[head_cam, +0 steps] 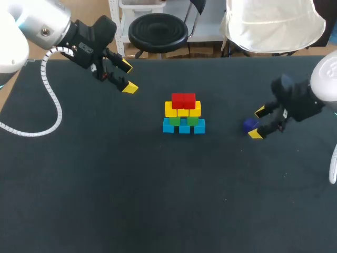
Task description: Place the blue cubes, place green cubes on the blue cubes, place the yellow cubes on the green cubes, then place the red cubes on the yellow cubes, and place purple cube on the red cubes.
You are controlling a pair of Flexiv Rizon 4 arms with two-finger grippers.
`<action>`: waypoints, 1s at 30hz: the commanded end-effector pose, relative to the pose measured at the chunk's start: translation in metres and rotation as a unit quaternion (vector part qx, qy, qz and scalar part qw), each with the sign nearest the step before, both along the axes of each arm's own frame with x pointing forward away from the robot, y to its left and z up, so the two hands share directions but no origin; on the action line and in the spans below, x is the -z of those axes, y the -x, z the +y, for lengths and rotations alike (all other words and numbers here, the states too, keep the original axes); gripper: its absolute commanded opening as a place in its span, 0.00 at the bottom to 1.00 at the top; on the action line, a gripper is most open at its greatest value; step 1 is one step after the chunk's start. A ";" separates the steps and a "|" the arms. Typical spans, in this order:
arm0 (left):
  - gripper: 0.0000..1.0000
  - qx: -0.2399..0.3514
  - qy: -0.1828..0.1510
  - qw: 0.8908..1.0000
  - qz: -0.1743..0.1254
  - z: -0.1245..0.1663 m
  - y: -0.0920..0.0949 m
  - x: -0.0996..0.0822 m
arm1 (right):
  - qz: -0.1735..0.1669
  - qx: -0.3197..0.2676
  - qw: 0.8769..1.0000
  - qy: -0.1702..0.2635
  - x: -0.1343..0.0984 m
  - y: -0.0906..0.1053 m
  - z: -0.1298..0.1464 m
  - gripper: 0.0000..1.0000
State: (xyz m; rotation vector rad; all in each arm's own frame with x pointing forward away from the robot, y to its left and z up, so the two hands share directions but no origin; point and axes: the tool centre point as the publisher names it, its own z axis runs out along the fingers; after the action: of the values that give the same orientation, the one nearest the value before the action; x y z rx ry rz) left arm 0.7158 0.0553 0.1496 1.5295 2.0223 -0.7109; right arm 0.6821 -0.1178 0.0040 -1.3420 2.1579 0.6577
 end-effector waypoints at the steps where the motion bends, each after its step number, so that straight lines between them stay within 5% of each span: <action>1: 1.00 0.001 0.002 1.000 -0.002 0.001 0.001 0.001 | 0.012 -0.013 1.000 -0.016 0.010 -0.015 0.002 1.00; 18: 1.00 0.001 0.002 1.000 -0.002 0.001 0.001 0.001 | 0.016 -0.002 1.000 -0.011 0.017 -0.021 0.005 1.00; 19: 1.00 0.001 0.002 1.000 -0.002 0.001 0.001 0.001 | 0.016 -0.002 1.000 -0.011 0.017 -0.020 0.005 0.40; 21: 1.00 0.001 0.002 1.000 -0.002 0.001 0.001 0.001 | 0.016 -0.002 1.000 -0.007 0.016 -0.020 0.005 0.00; 30: 1.00 0.001 0.002 1.000 -0.002 0.001 0.001 0.001 | 0.022 -0.017 1.000 0.002 0.014 -0.020 0.003 0.00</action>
State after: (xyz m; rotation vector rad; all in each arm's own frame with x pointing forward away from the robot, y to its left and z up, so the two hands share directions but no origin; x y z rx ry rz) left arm 0.7158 0.0553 0.1496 1.5295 2.0223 -0.7109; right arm 0.7006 -0.1134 -0.0136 -1.3733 2.1723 0.7001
